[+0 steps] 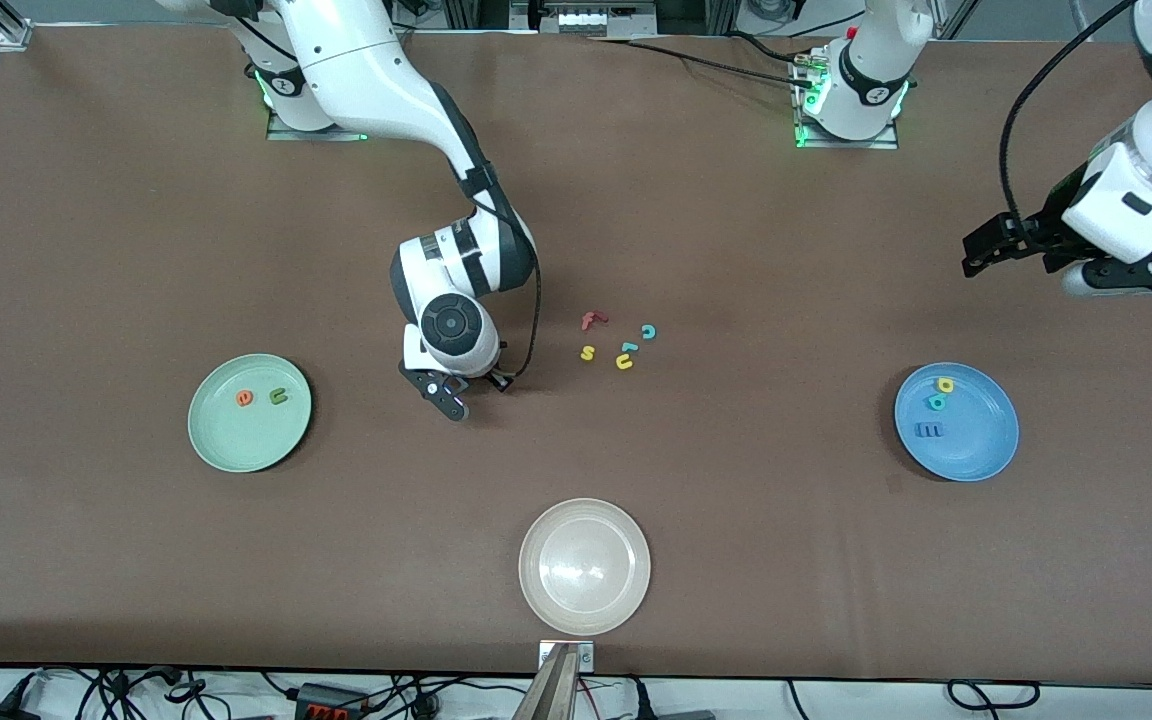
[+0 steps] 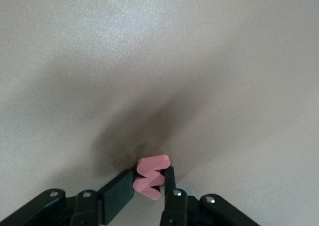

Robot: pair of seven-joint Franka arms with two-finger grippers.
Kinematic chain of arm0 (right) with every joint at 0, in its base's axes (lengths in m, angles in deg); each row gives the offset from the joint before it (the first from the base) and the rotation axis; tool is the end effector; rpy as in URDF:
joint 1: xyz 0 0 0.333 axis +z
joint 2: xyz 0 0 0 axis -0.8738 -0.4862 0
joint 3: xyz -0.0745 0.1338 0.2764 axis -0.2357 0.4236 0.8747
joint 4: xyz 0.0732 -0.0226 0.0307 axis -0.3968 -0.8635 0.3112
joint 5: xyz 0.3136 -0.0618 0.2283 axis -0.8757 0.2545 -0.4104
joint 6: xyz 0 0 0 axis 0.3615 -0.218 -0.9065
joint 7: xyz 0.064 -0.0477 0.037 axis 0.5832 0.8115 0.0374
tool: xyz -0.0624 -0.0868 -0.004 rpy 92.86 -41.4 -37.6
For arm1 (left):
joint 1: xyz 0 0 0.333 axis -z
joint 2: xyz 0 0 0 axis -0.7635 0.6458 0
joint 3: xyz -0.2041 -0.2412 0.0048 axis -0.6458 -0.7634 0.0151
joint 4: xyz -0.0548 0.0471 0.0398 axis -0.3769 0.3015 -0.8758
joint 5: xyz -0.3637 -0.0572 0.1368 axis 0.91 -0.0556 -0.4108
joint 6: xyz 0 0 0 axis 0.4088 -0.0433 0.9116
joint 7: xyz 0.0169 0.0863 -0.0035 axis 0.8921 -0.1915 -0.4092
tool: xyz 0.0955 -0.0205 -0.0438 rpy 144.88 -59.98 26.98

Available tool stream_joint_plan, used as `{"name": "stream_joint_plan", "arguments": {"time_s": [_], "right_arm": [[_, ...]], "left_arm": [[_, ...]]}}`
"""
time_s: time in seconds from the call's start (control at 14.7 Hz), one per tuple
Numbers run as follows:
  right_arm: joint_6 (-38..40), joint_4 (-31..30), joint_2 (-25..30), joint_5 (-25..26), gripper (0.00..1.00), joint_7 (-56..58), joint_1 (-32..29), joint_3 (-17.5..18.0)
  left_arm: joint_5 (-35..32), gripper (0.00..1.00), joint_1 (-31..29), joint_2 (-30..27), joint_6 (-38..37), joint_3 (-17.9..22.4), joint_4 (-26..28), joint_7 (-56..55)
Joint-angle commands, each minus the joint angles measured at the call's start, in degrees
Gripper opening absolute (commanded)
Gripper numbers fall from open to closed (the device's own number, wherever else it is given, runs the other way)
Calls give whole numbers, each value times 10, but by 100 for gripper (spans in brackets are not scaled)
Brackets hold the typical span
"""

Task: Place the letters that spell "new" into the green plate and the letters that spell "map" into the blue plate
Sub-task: 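Carry the pink w to the green plate and release it with the right gripper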

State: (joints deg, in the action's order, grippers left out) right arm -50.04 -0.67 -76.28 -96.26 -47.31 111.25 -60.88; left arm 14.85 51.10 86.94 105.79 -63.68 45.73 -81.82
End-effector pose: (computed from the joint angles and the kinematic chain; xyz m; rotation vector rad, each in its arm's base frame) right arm 0.5709 0.3778 0.1729 2.8126 -1.0711 -0.1883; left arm 0.5456 -0.0366 0.5558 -3.1296 -0.1048 0.0573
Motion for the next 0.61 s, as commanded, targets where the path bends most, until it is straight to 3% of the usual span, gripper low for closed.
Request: {"name": "stream_joint_plan", "arguments": {"time_s": [0.0, 0.14, 0.27, 0.48, 0.54], "right_arm": [[-2, -7, 9, -4, 0, 22, -5, 1], [10, -7, 27, -4, 0, 44, -6, -19], [55, -5, 37, -3, 0, 100, -5, -61], [134, -8, 41, -4, 0, 276, -16, -152], [143, -14, 41, -4, 0, 341, -36, -166]], "left_arm": [[-13, 100, 6, -1, 7, 9, 9, 8], [-10, 100, 7, 3, 6, 6, -8, 9], [-9, 100, 7, 2, -8, 3, -14, 12], [-9, 100, 6, 7, -14, 3, -22, 14], [-10, 100, 6, 7, -14, 3, -22, 14]]}}
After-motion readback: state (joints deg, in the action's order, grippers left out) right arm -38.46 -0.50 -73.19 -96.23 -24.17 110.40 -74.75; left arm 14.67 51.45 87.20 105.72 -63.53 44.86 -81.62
